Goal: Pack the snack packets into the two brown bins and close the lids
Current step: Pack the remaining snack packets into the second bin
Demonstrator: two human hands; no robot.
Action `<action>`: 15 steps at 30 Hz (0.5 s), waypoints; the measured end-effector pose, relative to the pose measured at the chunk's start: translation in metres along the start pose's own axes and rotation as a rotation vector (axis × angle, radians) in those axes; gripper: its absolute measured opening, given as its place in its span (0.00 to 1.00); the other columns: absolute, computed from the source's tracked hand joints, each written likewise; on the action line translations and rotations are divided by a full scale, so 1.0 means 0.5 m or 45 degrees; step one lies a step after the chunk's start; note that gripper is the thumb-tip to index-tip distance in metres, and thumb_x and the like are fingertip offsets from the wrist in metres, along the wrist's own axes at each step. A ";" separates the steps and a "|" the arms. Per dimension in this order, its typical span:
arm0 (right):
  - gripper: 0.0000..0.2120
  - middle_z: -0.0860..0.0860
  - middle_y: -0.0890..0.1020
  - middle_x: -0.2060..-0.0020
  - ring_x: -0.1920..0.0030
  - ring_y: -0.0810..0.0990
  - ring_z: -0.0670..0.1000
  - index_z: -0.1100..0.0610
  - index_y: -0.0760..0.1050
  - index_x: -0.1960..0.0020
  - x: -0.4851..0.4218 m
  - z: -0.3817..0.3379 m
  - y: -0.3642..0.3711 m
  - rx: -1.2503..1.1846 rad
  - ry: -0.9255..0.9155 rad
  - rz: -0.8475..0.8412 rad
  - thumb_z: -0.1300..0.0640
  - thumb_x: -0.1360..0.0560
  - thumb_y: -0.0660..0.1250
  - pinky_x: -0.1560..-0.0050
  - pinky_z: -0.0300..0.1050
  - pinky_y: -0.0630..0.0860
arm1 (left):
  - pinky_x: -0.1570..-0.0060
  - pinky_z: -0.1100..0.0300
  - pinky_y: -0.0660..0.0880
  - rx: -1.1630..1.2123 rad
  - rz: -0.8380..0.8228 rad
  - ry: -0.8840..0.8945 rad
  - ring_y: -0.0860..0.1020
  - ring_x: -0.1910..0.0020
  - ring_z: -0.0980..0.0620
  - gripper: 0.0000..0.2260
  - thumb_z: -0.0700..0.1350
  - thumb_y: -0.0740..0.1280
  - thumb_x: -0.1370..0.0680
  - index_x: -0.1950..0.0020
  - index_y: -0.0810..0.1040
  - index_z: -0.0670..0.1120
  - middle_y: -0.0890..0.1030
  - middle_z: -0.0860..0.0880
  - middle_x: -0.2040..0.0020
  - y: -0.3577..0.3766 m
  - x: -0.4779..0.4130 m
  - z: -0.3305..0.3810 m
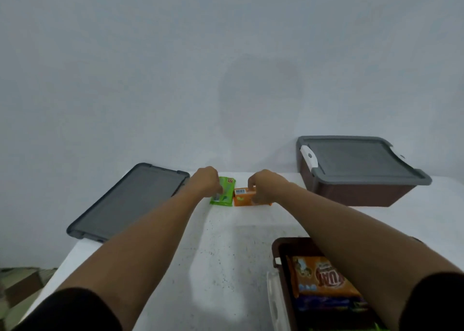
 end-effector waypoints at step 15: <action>0.24 0.55 0.78 0.46 0.53 0.75 0.54 0.55 0.70 0.39 -0.020 -0.009 0.059 0.003 -0.061 -0.063 0.49 0.29 0.75 0.54 0.48 0.73 | 0.60 0.56 0.78 0.613 -0.129 -0.297 0.81 0.53 0.46 0.23 0.43 0.82 0.34 0.47 0.74 0.42 0.79 0.44 0.51 0.096 -0.020 -0.038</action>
Point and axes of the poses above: each hand's wrist, its own x-axis away from the middle knuckle, its own y-axis out of the palm, z = x × y, the point moved 8 cm from there along -x, towards the middle knuckle
